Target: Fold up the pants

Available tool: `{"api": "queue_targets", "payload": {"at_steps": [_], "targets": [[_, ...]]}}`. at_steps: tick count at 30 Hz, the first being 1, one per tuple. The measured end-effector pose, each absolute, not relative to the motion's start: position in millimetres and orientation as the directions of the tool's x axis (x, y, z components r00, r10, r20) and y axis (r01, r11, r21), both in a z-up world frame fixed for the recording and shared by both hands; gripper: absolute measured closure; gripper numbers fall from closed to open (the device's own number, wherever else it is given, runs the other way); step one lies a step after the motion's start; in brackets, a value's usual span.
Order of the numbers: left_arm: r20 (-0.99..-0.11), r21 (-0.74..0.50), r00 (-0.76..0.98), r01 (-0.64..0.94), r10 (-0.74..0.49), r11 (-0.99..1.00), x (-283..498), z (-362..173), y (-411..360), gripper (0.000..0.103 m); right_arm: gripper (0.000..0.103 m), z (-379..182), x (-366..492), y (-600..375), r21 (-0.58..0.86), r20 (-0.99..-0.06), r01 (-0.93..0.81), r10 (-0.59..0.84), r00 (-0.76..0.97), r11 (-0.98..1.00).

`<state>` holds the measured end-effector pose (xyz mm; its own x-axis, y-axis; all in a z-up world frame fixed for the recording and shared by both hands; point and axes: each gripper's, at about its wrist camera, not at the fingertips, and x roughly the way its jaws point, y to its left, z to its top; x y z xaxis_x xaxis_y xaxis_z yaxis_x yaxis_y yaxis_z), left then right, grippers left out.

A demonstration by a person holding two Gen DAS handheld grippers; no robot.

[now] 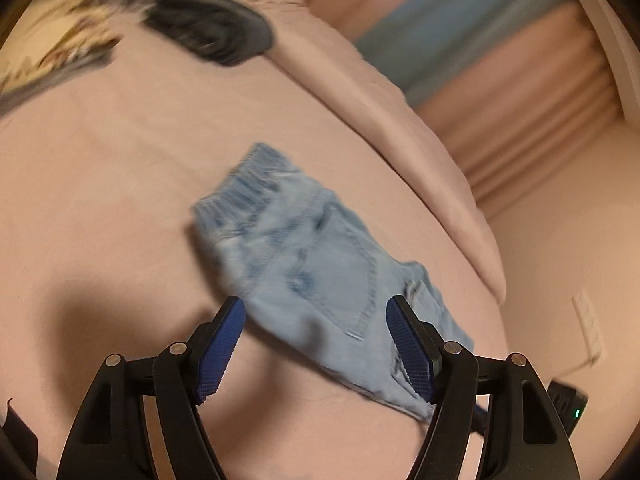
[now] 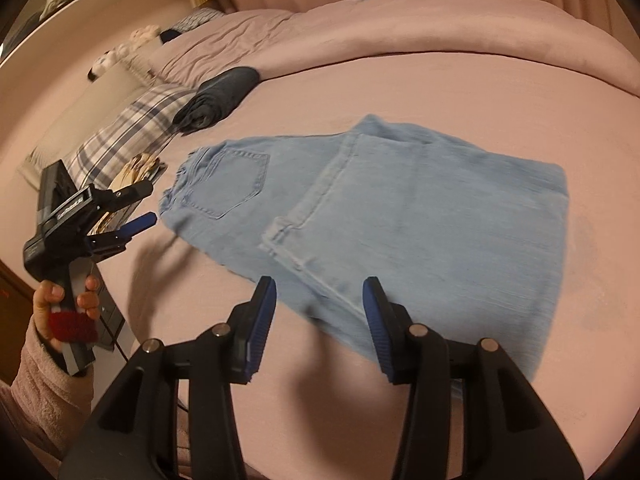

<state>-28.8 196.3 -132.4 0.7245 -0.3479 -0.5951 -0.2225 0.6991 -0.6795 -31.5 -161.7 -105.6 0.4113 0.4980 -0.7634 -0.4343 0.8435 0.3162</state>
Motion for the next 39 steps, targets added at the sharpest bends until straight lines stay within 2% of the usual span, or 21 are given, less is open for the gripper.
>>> {"api": "queue_targets", "payload": {"at_steps": [9, 12, 21, 22, 23, 26, 35, 37, 39], "targets": [[-0.563, -0.791, 0.715, -0.320, -0.416, 0.521, -1.9, -177.9, 224.0, 0.031, 0.057, -106.0, -31.8, -144.2, 0.296, -0.784, -0.467, 0.491, 0.380, 0.833], [-0.519, -0.834, 0.738, -0.326, -0.431, 0.446, 9.6, -184.8, 233.9, 0.031, 0.057, -105.5, -31.2, -139.6, 0.293, -0.787, -0.471, 0.490, 0.376, 0.832], [-0.549, -0.814, 0.704, -0.326, -0.451, 0.481, 45.3, -184.3, 231.2, 0.027, 0.057, -109.3, -25.4, -122.9, 0.289, -0.796, -0.491, 0.491, 0.354, 0.822], [-0.555, -0.808, 0.702, -0.327, -0.446, 0.490, 43.5, -183.3, 230.2, 0.030, 0.057, -109.8, -25.2, -120.1, 0.287, -0.798, -0.496, 0.491, 0.351, 0.820], [-0.569, -0.795, 0.698, -0.331, -0.435, 0.509, 42.6, -182.6, 228.8, 0.041, 0.057, -110.3, -25.0, -118.0, 0.285, -0.799, -0.500, 0.491, 0.349, 0.818], [-0.564, -0.797, 0.704, -0.328, -0.431, 0.507, 36.8, -185.4, 230.2, 0.053, 0.057, -111.9, -22.3, -114.2, 0.278, -0.801, -0.508, 0.489, 0.345, 0.815], [-0.564, -0.792, 0.714, -0.324, -0.416, 0.518, 37.2, -177.0, 226.0, 0.065, 0.059, -111.9, -8.4, -102.4, 0.291, -0.791, -0.519, 0.507, 0.342, 0.804], [-0.563, -0.785, 0.718, -0.310, -0.409, 0.536, 37.4, -171.3, 223.9, 0.067, 0.065, -112.4, -2.3, -93.8, 0.272, -0.791, -0.530, 0.500, 0.353, 0.803], [-0.562, -0.773, 0.724, -0.287, -0.400, 0.567, 37.4, -162.8, 220.4, 0.069, 0.075, -114.9, 7.3, -82.4, 0.248, -0.799, -0.531, 0.481, 0.361, 0.810]]}}
